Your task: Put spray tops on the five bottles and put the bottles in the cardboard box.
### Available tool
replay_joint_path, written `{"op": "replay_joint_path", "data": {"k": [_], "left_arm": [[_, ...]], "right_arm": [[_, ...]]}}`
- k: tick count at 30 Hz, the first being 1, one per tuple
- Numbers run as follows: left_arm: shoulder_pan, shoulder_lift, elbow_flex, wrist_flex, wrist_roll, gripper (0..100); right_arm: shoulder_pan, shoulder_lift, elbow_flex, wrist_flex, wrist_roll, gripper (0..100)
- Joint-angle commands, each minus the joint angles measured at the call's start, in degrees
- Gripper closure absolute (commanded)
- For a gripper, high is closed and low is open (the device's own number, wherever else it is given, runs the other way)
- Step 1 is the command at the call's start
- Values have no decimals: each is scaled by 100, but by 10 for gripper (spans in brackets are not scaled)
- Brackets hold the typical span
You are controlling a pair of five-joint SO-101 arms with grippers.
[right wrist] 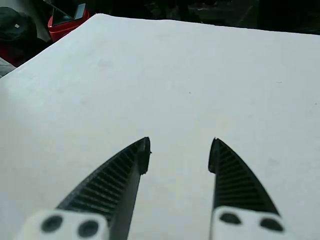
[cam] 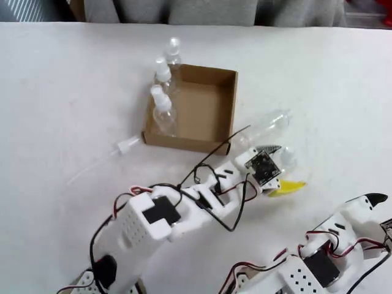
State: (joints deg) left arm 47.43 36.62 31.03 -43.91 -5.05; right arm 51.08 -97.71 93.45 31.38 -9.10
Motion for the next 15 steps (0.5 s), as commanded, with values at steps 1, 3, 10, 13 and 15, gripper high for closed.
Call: {"op": "replay_joint_path", "data": {"k": [1, 3, 10, 13, 15], "left_arm": [[-66, -444, -26, 18, 18, 619], [-66, -453, -35, 18, 18, 619], [-66, -462, -44, 26, 18, 621], [-40, -541, -132, 123, 18, 622], [-40, -673, -290, 527, 18, 622]], "right_arm": [[-40, -48, -35, -119, 18, 829], [-31, -48, -35, -119, 18, 829], [-31, -48, -26, -101, 18, 829], [-57, -57, 70, -127, 18, 829], [-66, -57, 114, -127, 18, 829]]}}
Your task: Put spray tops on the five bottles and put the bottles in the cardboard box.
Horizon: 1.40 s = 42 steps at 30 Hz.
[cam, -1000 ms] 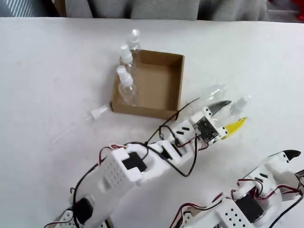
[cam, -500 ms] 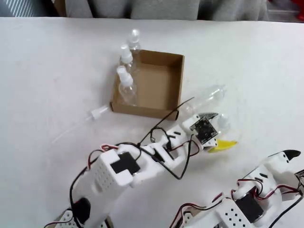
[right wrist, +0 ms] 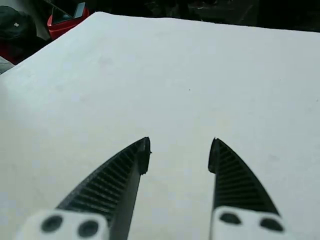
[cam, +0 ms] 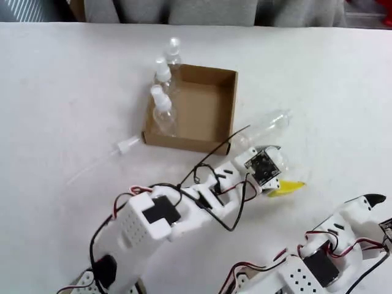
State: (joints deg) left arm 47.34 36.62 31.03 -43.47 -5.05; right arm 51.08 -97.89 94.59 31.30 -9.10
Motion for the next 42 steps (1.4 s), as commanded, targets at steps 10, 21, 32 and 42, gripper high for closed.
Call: {"op": "replay_joint_path", "data": {"k": [10, 21, 32, 42], "left_arm": [[-13, -866, -782, 1231, 255, 619], [259, -919, -800, 1231, 220, 619], [198, -927, -1125, 1618, 211, 619], [198, -980, -1090, 1635, 211, 619]], "right_arm": [[-66, -40, 18, -119, 18, 829], [-295, -40, 35, -110, 18, 829], [-295, -40, 35, -110, 18, 829], [-295, -40, 35, -110, 18, 829]]}}
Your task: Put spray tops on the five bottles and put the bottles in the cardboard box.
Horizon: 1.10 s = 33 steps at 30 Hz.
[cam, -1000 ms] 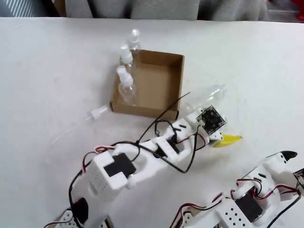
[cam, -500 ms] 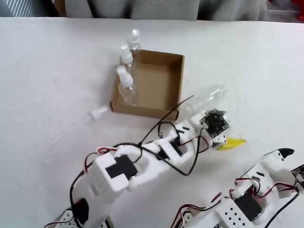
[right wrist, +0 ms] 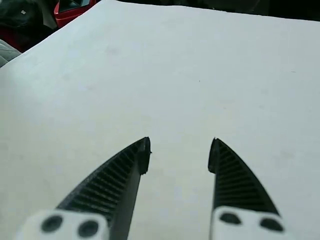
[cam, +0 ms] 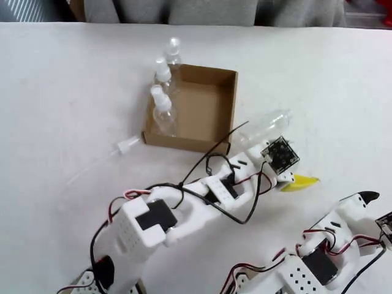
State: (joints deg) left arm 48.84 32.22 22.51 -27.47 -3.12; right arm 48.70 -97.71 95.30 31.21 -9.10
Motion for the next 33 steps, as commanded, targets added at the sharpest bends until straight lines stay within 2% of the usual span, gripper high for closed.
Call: {"op": "replay_joint_path", "data": {"k": [1, 10, 14, 22, 26, 33], "left_arm": [[48, -611, -211, 44, 18, 619], [40, -1367, 325, 53, 18, 619], [22, -1429, 273, 360, 18, 619], [13, -1490, 132, 404, 18, 618], [4, -1692, 149, 404, 18, 618], [-110, -1938, 88, 888, 18, 618]], "right_arm": [[-57, -57, -35, -101, 18, 829], [-75, -57, -35, -101, 18, 829], [-84, -57, -35, -101, 18, 829], [-119, -57, -26, -75, 26, 829], [-629, 4, 193, 22, 457, 830], [-1226, 40, 185, 268, 545, 830]]}}
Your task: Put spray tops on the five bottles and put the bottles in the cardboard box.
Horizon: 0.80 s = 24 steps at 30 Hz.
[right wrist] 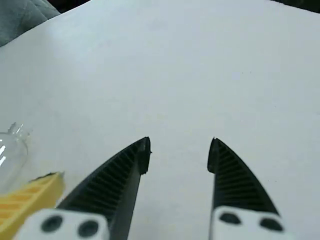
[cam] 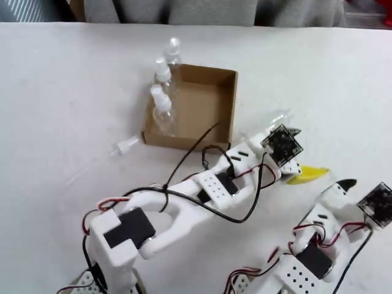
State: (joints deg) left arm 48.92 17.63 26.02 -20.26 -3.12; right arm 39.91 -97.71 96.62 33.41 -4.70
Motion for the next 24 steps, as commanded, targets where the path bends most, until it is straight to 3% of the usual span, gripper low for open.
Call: {"op": "replay_joint_path", "data": {"k": [1, 7, 14, 24], "left_arm": [[-136, -505, -264, 167, 18, 618], [-154, -523, -264, 167, 18, 618], [-154, -523, -255, 167, 35, 618], [-207, -532, -343, 185, 18, 619]], "right_arm": [[-426, 40, 53, 48, 105, 830], [-927, 48, -185, 268, 431, 830], [-980, 286, -1459, 1059, 448, 829], [-673, 4092, -3007, 391, 844, 829]]}}
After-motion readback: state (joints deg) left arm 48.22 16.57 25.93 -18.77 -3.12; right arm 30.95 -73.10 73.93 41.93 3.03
